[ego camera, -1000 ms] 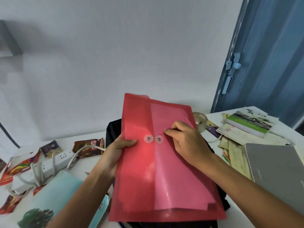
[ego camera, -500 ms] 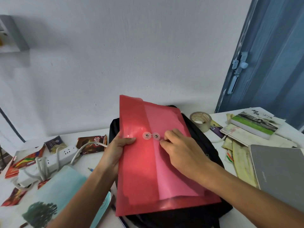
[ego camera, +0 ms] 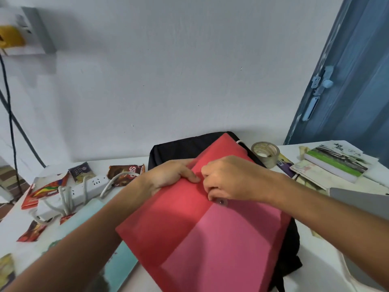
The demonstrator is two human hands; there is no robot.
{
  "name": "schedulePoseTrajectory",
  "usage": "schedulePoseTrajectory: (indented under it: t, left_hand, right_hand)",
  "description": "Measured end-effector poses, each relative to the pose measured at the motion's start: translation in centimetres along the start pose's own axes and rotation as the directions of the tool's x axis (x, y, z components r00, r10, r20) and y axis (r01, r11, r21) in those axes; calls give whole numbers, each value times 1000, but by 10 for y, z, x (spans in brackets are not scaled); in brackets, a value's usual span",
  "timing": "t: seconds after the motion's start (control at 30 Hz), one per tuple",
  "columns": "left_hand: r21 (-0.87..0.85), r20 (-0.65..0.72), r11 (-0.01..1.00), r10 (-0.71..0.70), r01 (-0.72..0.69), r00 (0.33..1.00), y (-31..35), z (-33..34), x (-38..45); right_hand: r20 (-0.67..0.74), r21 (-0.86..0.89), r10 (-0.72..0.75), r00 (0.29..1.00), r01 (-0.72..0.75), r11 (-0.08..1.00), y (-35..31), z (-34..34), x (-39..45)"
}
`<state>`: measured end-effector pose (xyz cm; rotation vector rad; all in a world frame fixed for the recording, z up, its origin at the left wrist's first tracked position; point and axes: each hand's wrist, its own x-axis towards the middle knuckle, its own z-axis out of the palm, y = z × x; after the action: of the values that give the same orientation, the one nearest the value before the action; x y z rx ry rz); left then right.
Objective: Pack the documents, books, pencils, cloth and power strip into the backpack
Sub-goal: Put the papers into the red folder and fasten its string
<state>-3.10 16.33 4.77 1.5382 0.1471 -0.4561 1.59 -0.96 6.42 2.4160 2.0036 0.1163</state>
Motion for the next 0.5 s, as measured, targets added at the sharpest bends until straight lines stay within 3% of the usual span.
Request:
schedulePoseTrajectory:
  t: [0.27, 0.5]
  left_hand:
    - [159, -23, 987, -33, 37, 999, 9, -2, 5]
    - [172, -120, 984, -30, 50, 992, 4, -3, 3]
  right_hand:
    - [120, 147, 61, 991, -78, 986, 4, -14, 23]
    - [91, 104, 178, 980, -187, 977, 2, -19, 25]
